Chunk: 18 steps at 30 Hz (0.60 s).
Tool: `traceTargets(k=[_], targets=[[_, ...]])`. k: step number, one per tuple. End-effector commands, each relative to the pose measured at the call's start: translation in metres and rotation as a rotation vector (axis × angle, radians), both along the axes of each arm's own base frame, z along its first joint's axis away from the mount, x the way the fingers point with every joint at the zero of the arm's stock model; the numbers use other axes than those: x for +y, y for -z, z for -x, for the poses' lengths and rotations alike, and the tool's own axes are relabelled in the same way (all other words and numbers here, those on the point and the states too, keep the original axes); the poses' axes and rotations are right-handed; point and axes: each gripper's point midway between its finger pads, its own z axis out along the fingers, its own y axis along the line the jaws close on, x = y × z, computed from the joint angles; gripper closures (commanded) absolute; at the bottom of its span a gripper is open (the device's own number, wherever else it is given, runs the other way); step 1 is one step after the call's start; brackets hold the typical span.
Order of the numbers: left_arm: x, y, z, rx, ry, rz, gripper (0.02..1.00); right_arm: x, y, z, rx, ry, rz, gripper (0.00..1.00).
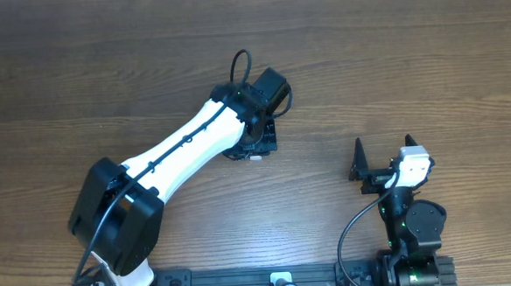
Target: Stack Cubes
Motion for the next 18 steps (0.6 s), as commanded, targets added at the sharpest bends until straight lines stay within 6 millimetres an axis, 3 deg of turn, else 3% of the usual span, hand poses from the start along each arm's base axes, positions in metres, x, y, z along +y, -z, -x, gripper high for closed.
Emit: traceTargets(k=[1,18], targets=[[-0.0041,-0.0019,-0.0066,-0.007,0.009,0.013,0.967,0.0005,0.0013,0.0000,-0.004,0.000,-0.001,0.009],[-0.0023,0.0039,-0.0049,0.011,0.009,-0.002,0.961,0.0005,0.0013,0.0000,-0.004,0.000,-0.001,0.009]])
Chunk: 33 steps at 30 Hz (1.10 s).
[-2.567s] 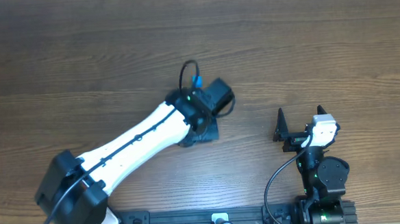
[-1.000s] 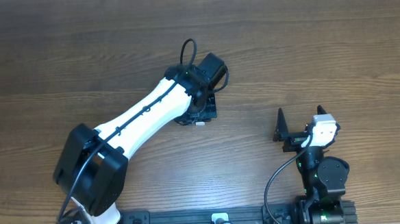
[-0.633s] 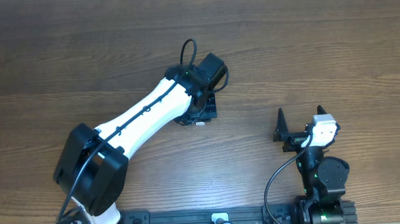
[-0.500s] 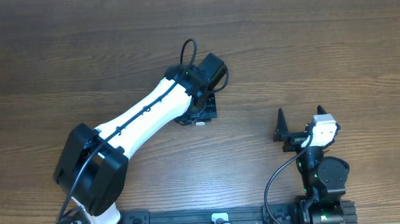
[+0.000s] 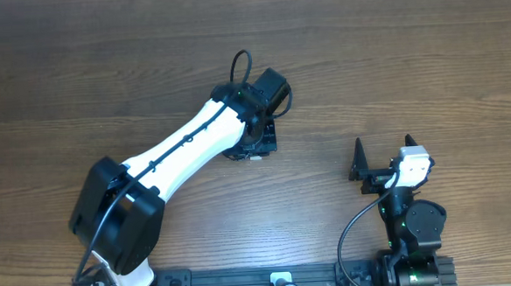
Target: Stack Cubes
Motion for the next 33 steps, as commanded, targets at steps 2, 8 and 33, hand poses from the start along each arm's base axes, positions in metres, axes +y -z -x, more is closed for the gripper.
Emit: traceTargets(k=[2,8,33], targets=[[-0.0030,0.0016,-0.0058,0.003,0.009,0.005,0.963,0.0005,0.0013,0.0000,-0.004,0.000,-0.002,0.009],[-0.0031,0.0016,-0.0059,0.003,0.009,0.005,0.930,0.0005,0.0013,0.0000,-0.004,0.000,-0.002,0.009],[-0.0042,0.0009,-0.0082,-0.008,0.007,0.009,0.025,0.0005,0.0013,0.0000,-0.004,0.000,-0.002,0.007]])
